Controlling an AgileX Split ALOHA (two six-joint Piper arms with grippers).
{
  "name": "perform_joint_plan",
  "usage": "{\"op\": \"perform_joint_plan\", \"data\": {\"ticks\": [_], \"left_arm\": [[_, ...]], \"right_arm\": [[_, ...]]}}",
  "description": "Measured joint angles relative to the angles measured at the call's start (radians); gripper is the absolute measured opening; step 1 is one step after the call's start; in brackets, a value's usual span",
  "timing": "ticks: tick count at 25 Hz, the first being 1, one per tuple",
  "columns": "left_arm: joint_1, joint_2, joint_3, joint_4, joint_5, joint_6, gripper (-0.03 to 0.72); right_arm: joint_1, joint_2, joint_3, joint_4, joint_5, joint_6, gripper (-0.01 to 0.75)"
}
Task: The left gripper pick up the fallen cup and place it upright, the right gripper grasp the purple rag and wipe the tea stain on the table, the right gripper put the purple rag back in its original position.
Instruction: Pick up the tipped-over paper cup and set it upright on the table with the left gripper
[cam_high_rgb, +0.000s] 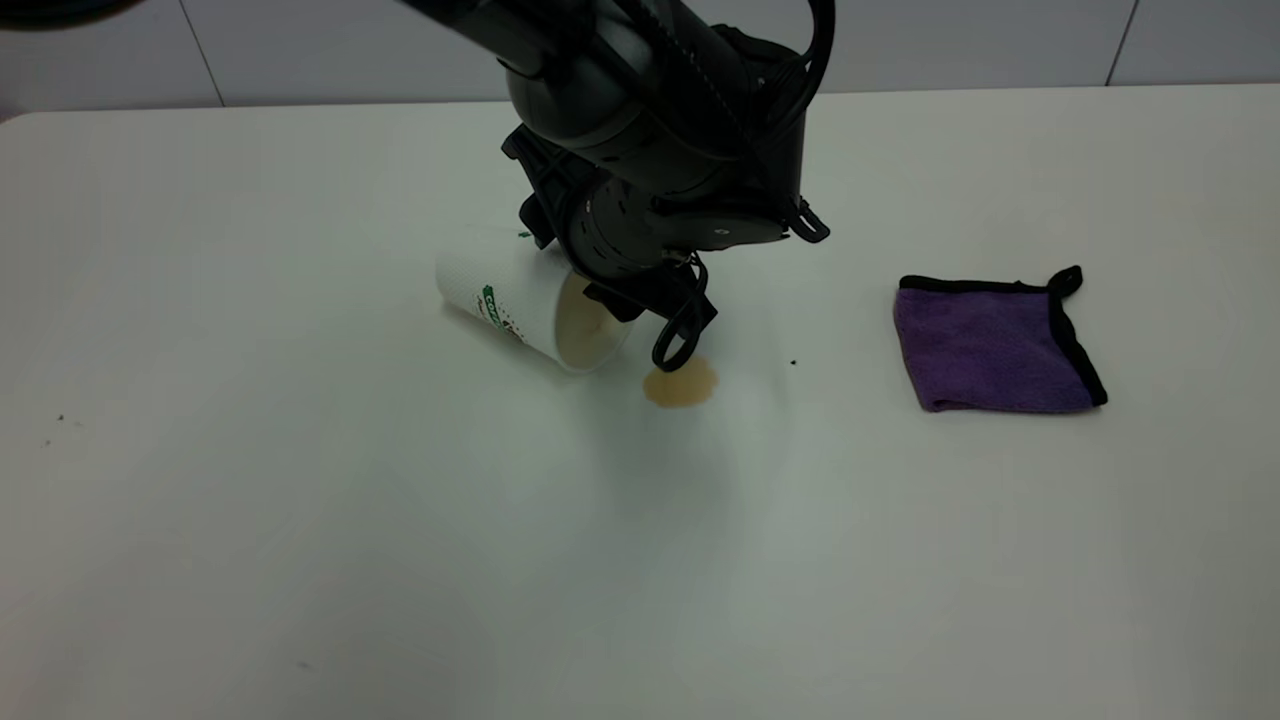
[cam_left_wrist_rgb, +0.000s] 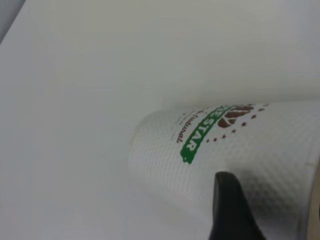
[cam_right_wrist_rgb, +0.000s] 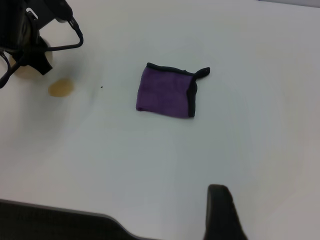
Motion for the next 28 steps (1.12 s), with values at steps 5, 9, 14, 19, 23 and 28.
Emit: {"op": "perform_joint_plan", "data": {"ticks": [5, 9, 14, 19, 23, 28], "left_arm": [[0.001, 0.016, 0.000, 0.019, 0.022, -0.012, 0.460], [0.001, 0.023, 0.000, 0.051, 0.040, -0.037, 0.446], [0.001, 0.031, 0.000, 0.069, 0.058, -0.059, 0.275], [0.002, 0.031, -0.003, 0.108, 0.126, -0.041, 0.020], [0.004, 0.022, -0.006, 0.115, 0.154, 0.010, -0.025], [0.047, -0.050, -0.006, 0.023, 0.127, 0.150, -0.026]], "right_arm": [[0.000, 0.000, 0.000, 0.000, 0.000, 0.000, 0.498], [0.000, 0.000, 0.000, 0.000, 0.000, 0.000, 0.498], [0.000, 0.000, 0.000, 0.000, 0.000, 0.000, 0.498], [0.000, 0.000, 0.000, 0.000, 0.000, 0.000, 0.498], [0.000, 0.000, 0.000, 0.000, 0.000, 0.000, 0.498], [0.000, 0.000, 0.000, 0.000, 0.000, 0.000, 0.498]]}}
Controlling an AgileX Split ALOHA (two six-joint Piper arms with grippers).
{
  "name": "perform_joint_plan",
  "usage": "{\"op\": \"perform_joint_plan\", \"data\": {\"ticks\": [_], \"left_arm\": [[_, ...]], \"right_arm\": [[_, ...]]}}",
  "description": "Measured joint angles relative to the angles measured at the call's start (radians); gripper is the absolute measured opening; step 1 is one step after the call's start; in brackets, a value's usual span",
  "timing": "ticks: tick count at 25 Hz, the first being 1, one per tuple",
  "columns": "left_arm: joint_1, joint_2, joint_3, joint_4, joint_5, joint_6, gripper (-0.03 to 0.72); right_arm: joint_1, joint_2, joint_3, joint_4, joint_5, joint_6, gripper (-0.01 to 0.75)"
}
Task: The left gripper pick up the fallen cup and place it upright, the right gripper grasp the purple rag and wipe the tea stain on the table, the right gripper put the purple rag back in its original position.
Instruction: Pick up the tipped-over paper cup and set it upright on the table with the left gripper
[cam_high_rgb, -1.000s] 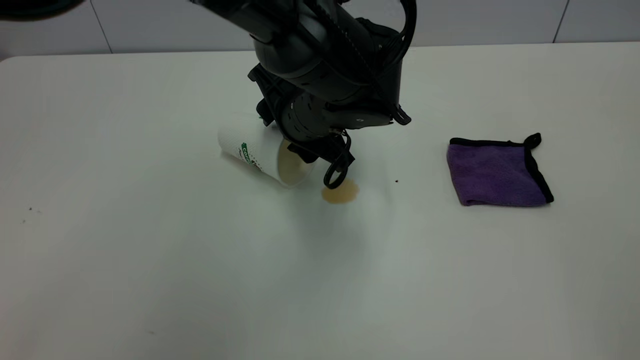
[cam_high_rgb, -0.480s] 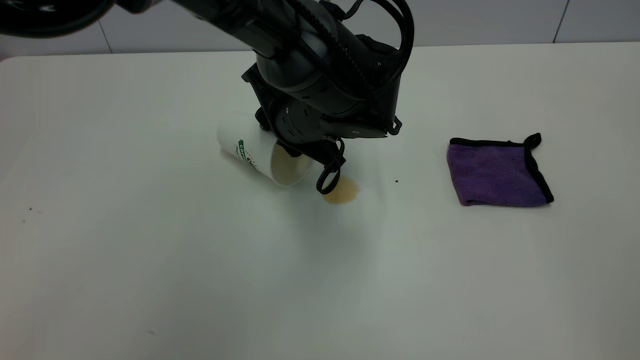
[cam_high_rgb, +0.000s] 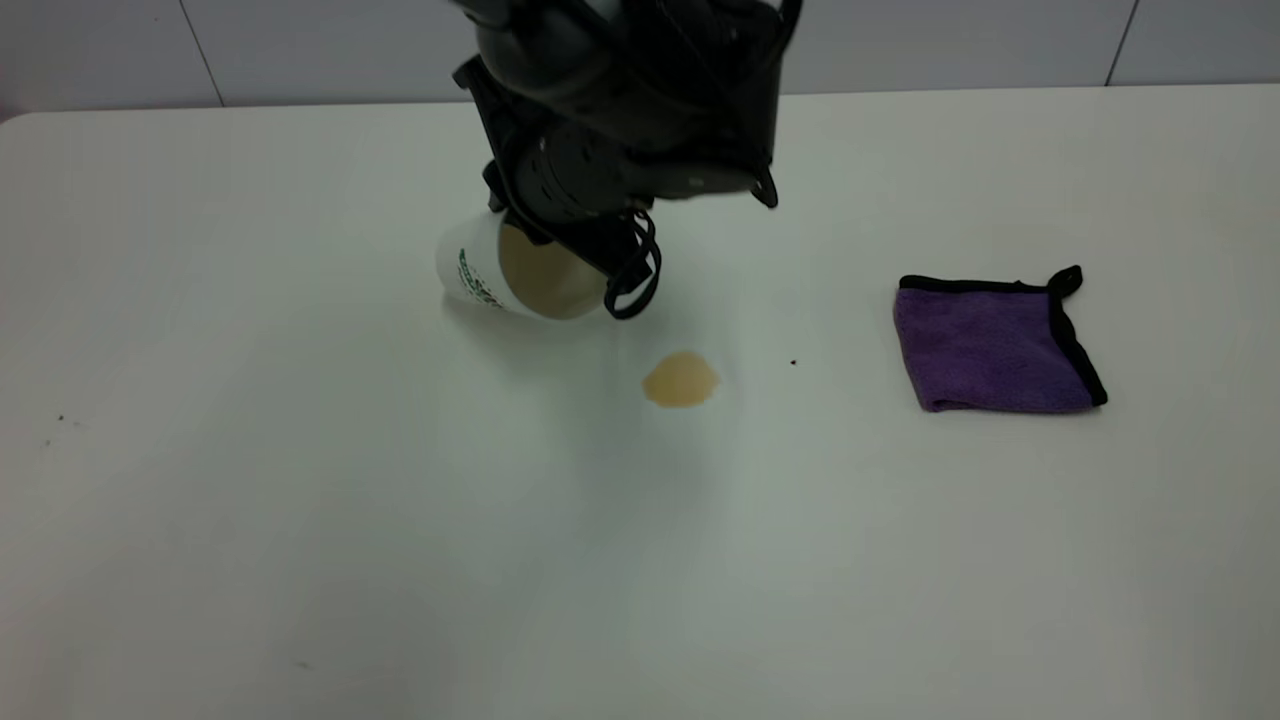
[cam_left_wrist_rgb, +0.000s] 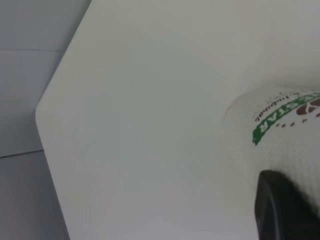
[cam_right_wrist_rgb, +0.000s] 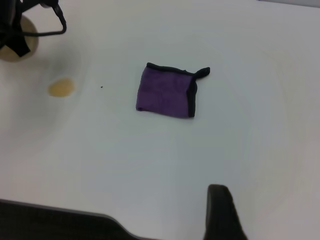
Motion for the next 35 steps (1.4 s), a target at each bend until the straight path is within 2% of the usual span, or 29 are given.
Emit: {"op": "perform_joint_plan", "data": {"ticks": [8, 16, 21, 25, 35], "left_arm": [[0.177, -0.170, 0.000, -0.381, -0.146, 0.424, -0.026], [0.377, -0.179, -0.054, -0.946, -0.147, 0.890, -0.026], [0.473, -0.179, -0.063, -1.229, -0.126, 1.139, -0.026], [0.492, -0.179, -0.063, -1.286, -0.123, 1.198, -0.026], [0.492, -0.147, -0.063, -1.270, -0.155, 1.201, -0.026]], "right_arm": [[0.000, 0.000, 0.000, 0.000, 0.000, 0.000, 0.498], [0.000, 0.000, 0.000, 0.000, 0.000, 0.000, 0.498], [0.000, 0.000, 0.000, 0.000, 0.000, 0.000, 0.498], [0.000, 0.000, 0.000, 0.000, 0.000, 0.000, 0.498], [0.000, 0.000, 0.000, 0.000, 0.000, 0.000, 0.498]]}}
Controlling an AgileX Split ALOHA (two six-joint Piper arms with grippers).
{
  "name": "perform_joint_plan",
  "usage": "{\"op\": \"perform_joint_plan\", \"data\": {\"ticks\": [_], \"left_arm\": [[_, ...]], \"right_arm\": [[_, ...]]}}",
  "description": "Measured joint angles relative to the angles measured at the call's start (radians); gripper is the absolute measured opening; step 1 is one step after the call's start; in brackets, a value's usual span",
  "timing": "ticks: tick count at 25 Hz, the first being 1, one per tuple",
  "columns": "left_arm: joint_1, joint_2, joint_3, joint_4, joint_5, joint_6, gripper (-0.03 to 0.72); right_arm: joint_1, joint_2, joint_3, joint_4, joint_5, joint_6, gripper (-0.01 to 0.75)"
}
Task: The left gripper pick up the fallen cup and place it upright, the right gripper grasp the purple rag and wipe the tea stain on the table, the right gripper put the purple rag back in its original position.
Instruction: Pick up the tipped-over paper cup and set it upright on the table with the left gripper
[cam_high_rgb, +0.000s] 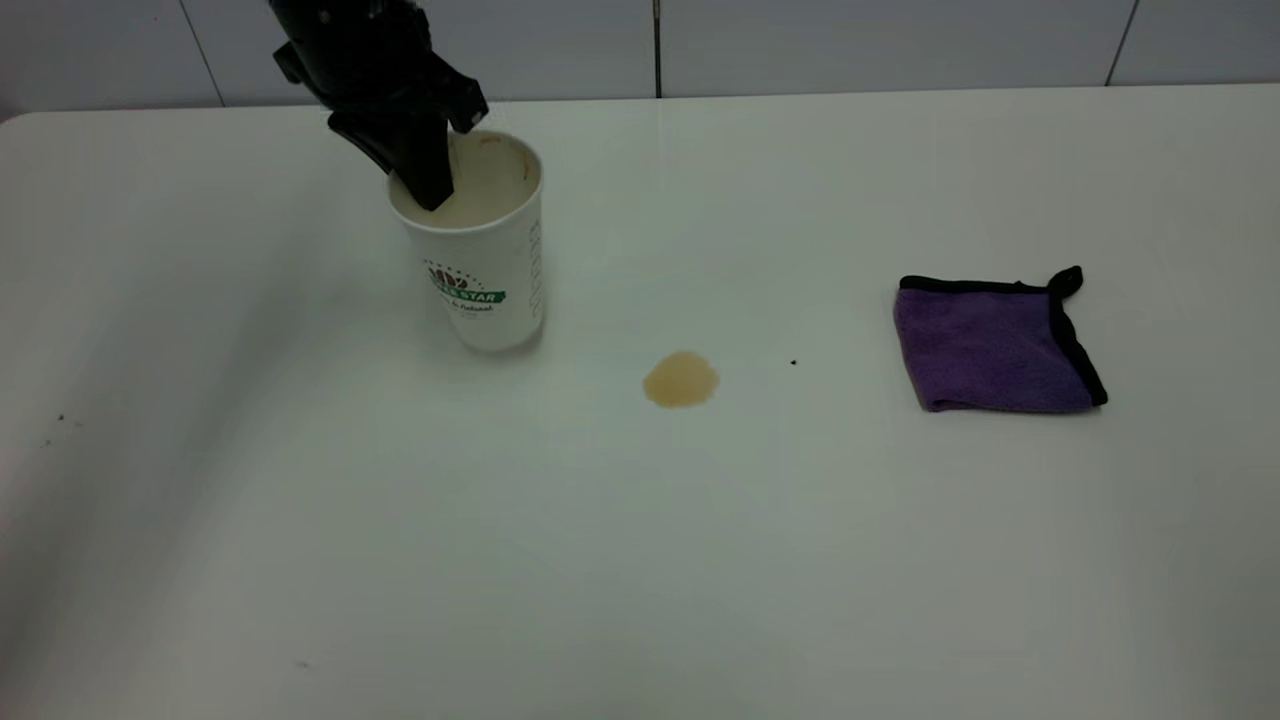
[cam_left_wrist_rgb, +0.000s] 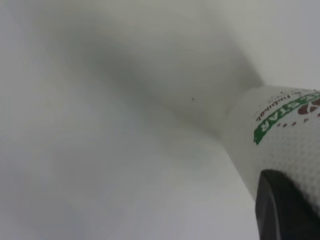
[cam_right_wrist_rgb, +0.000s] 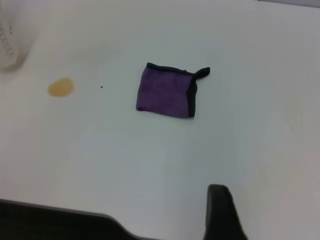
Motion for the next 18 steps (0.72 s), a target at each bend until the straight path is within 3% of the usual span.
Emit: {"op": "perform_joint_plan", "data": {"ticks": [13, 18], "left_arm": [[0.000, 0.043, 0.000, 0.013, -0.009, -0.015, -0.007], [0.000, 0.043, 0.000, 0.013, -0.009, -0.015, 0.089]], "right_arm": [[0.000, 0.000, 0.000, 0.000, 0.000, 0.000, 0.498], [0.000, 0.000, 0.000, 0.000, 0.000, 0.000, 0.498]]}}
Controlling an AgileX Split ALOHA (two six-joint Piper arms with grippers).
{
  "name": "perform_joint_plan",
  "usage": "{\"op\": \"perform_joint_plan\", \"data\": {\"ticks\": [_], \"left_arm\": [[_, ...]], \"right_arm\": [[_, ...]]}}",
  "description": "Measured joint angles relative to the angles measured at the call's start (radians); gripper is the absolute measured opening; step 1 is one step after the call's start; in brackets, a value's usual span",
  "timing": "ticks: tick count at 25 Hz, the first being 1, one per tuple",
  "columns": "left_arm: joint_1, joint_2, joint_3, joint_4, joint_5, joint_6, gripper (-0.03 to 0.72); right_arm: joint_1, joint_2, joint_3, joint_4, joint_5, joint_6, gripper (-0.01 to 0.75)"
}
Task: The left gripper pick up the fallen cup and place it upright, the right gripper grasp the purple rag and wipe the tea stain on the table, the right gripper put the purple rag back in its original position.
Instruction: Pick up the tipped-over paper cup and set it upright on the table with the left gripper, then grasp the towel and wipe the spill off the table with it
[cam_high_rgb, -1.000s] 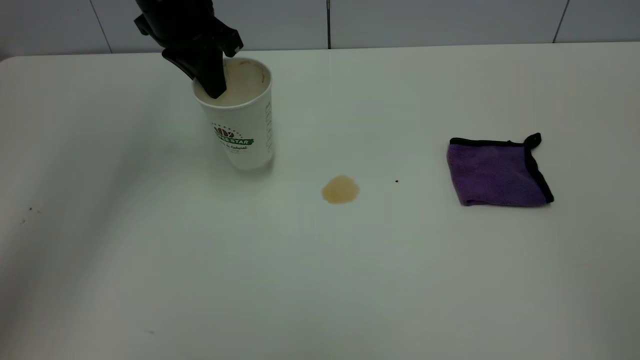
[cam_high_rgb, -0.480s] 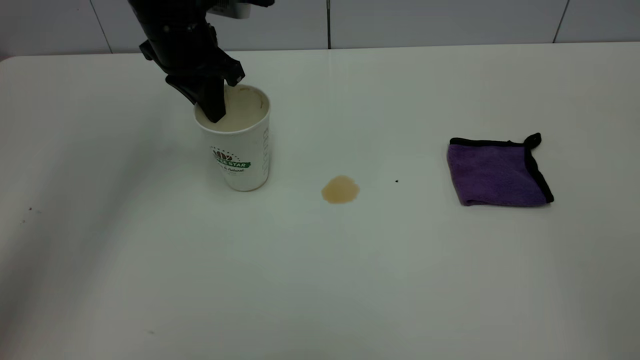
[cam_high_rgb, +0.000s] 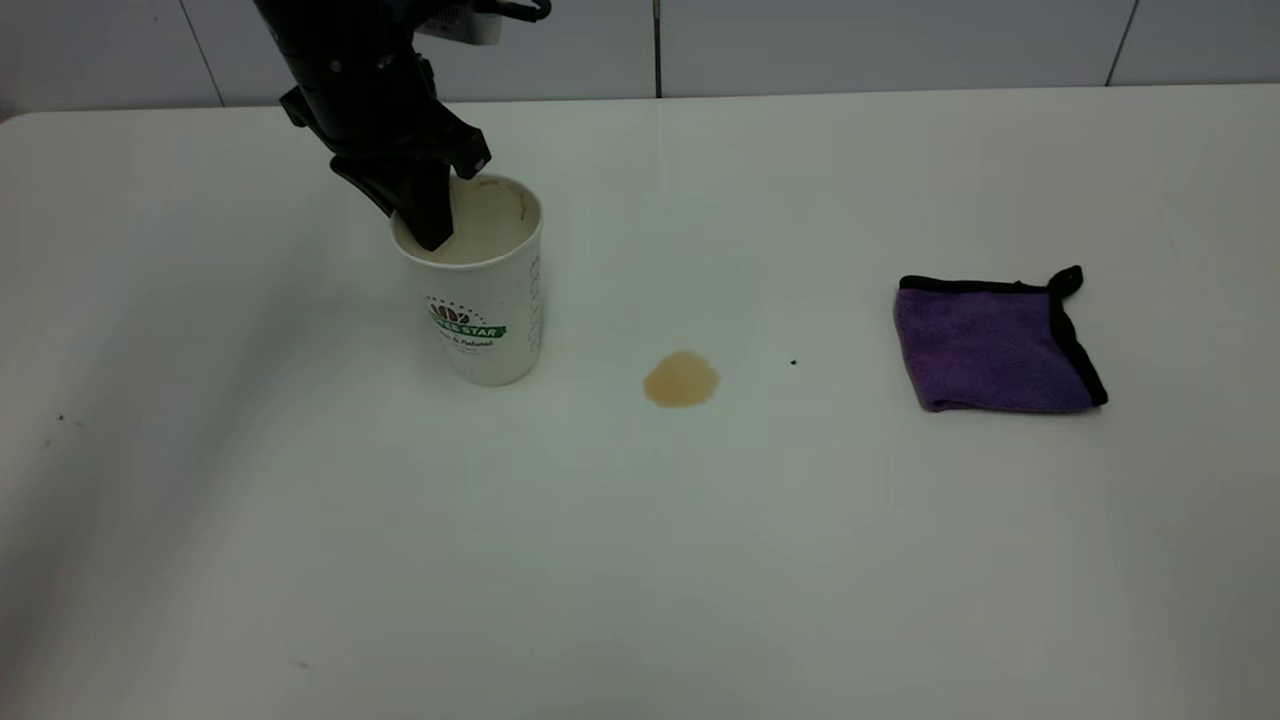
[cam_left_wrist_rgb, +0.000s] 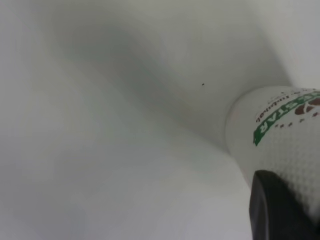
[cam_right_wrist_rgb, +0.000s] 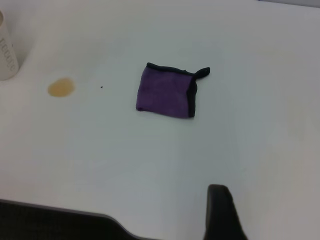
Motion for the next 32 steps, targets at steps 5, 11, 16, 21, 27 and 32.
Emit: {"op": "perform_joint_plan", "data": {"ticks": [5, 11, 16, 21, 27, 32], "left_arm": [[0.000, 0.002, -0.038, 0.002, 0.035, 0.000, 0.266], [0.000, 0.002, -0.159, 0.004, 0.185, 0.000, 0.400], [0.000, -0.032, -0.275, 0.025, 0.353, 0.000, 0.408], [-0.006, -0.130, -0.373, 0.028, 0.415, -0.036, 0.408], [-0.042, -0.281, -0.395, 0.029, 0.415, -0.058, 0.408], [-0.070, -0.418, -0.395, 0.030, 0.415, -0.148, 0.408]], "right_arm": [[0.000, 0.000, 0.000, 0.000, 0.000, 0.000, 0.498], [0.000, 0.000, 0.000, 0.000, 0.000, 0.000, 0.498], [0.000, 0.000, 0.000, 0.000, 0.000, 0.000, 0.498], [0.000, 0.000, 0.000, 0.000, 0.000, 0.000, 0.498], [0.000, 0.000, 0.000, 0.000, 0.000, 0.000, 0.498], [0.000, 0.000, 0.000, 0.000, 0.000, 0.000, 0.498]]}}
